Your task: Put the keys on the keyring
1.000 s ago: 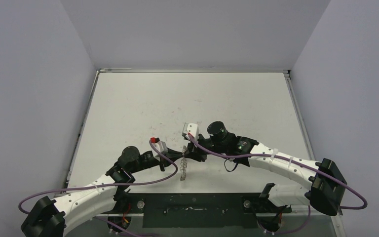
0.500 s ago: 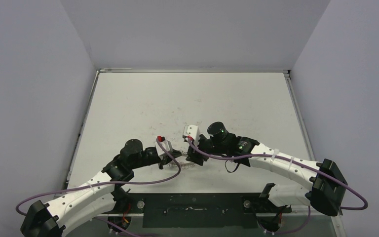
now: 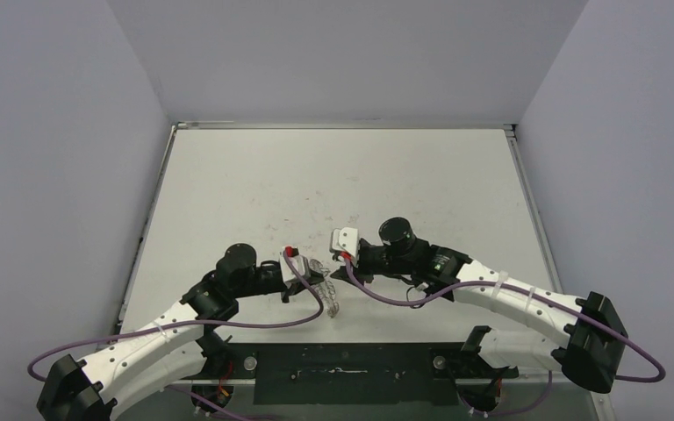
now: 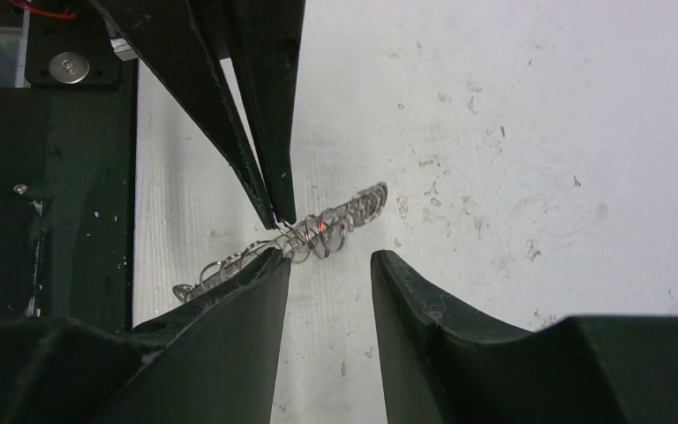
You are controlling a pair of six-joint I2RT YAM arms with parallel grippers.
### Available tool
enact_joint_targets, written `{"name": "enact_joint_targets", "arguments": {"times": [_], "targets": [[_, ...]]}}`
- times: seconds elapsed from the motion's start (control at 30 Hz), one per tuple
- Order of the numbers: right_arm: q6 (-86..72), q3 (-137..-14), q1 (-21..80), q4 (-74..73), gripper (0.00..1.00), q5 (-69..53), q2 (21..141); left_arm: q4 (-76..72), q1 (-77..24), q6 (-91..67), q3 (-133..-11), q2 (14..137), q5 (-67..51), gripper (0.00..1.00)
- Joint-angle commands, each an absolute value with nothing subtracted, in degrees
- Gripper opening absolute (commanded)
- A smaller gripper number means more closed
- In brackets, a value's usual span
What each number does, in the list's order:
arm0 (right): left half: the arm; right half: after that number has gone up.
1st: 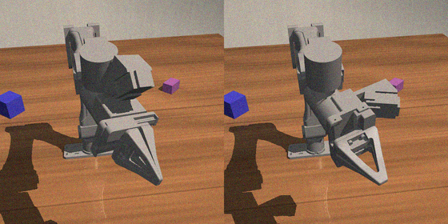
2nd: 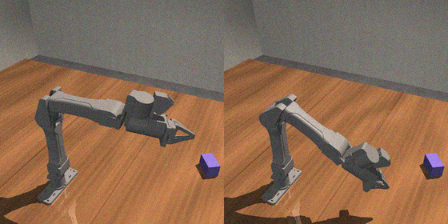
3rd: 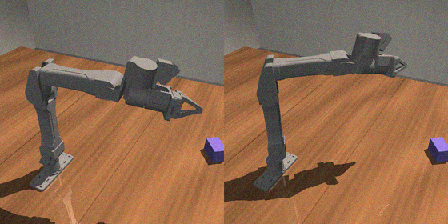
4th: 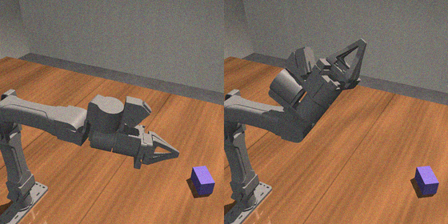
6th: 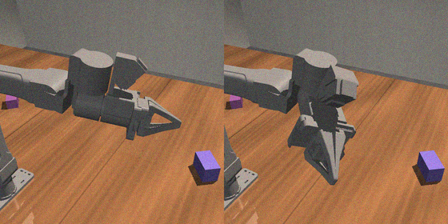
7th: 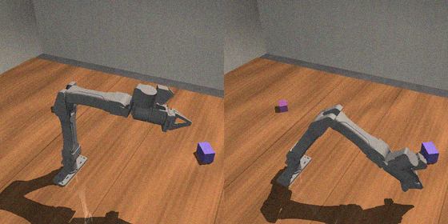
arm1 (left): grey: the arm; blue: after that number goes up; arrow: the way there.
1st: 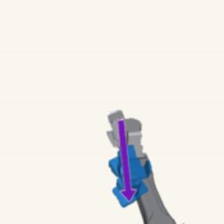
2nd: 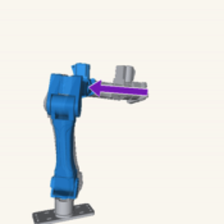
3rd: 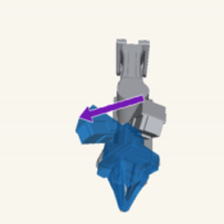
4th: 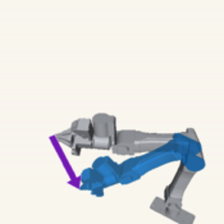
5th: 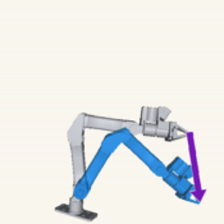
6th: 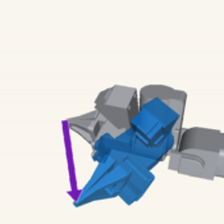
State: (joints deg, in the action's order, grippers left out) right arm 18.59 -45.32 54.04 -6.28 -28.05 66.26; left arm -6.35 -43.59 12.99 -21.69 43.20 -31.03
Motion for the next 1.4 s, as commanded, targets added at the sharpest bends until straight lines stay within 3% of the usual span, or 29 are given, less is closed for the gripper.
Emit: {"name": "enact_joint_targets", "arguments": {"times": [0.0, 0.2, 0.47, 0.6, 0.8, 1.03, 1.17, 1.37], "targets": [[24.3, -44.2, 54.2, -1.1, 0.4, -33.1, 65.4, -9.5, -44.0, 13.4, -23.8, 42.9, -33.1, 0.0], [27.1, -44.3, 54.2, -1.3, 0.38, -37.5, 68.1, -11.1, -44.0, 12.4, -23.0, 42.1, -33.0, 0.0], [27.9, -44.7, 54.3, -0.5, 0.25, -40.5, 69.4, -11.3, -44.0, 12.0, -22.9, 41.9, -32.9, 0.0], [27.4, -44.7, 54.3, -1.3, 0.24, -37.9, 69.1, -11.4, -44.0, 11.9, -22.8, 41.9, -32.7, 0.0], [23.2, -43.8, 54.2, -4.2, 0.27, -19.6, 68.0, -11.5, -44.0, 12.0, -22.5, 41.4, -32.9, 0.0], [23.4, -40.1, 54.3, -1.0, 0.28, -27.1, 65.4, -11.4, -44.0, 12.0, -22.1, 40.7, -32.8, 0.0], [23.1, -38.9, 54.3, 2.5, 0.21, -33.2, 64.9, -11.6, -44.0, 11.9, -22.0, 40.6, -32.8, 0.0], [22.8, -41.1, 54.7, 2.8, 0.01, -33.1, 69.4, -12.2, -44.0, 11.8, -21.8, 40.7, -32.9, 0.0]]}}
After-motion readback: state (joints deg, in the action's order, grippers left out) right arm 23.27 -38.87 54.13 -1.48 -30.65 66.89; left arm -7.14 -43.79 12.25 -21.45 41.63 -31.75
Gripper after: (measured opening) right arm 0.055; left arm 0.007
